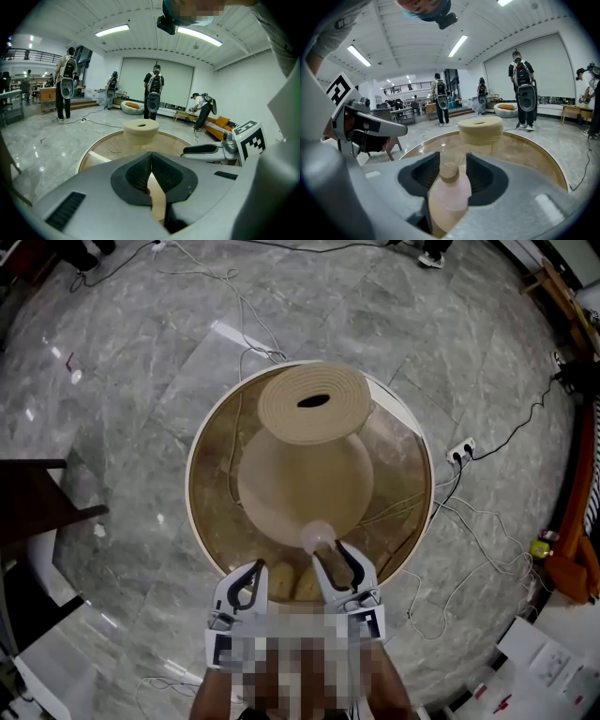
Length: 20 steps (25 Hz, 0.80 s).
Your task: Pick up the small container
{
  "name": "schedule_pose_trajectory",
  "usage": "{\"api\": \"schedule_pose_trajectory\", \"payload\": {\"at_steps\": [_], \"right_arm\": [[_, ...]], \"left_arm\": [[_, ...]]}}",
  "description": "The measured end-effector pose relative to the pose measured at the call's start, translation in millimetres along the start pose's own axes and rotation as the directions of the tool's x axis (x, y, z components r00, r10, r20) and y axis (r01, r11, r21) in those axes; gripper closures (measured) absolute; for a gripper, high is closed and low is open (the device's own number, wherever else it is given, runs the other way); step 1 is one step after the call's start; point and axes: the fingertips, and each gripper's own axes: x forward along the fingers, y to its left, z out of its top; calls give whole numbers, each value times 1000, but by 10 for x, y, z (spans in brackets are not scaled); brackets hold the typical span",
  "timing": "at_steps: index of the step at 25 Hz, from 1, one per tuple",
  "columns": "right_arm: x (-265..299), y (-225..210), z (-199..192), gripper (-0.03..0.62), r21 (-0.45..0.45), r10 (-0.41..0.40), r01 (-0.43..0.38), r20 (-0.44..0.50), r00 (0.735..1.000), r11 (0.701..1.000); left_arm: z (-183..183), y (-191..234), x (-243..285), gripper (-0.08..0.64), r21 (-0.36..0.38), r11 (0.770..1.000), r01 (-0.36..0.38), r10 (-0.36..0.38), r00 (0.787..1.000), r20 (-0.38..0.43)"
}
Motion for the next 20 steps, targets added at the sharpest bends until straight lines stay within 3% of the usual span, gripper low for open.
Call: {"api": "schedule_pose_trajectory", "payload": {"at_steps": [5, 20], "right_arm": [[150, 24, -101, 382, 3, 10, -10, -15, 1000, 1000], [390, 19, -327, 398, -6, -28, 28, -8, 1000, 1000]], "left_arm": [[-94, 43, 26, 541, -10, 1000, -1, 0, 1000, -14], [-406, 194, 94, 541, -40, 999, -2, 0, 999, -41]]}}
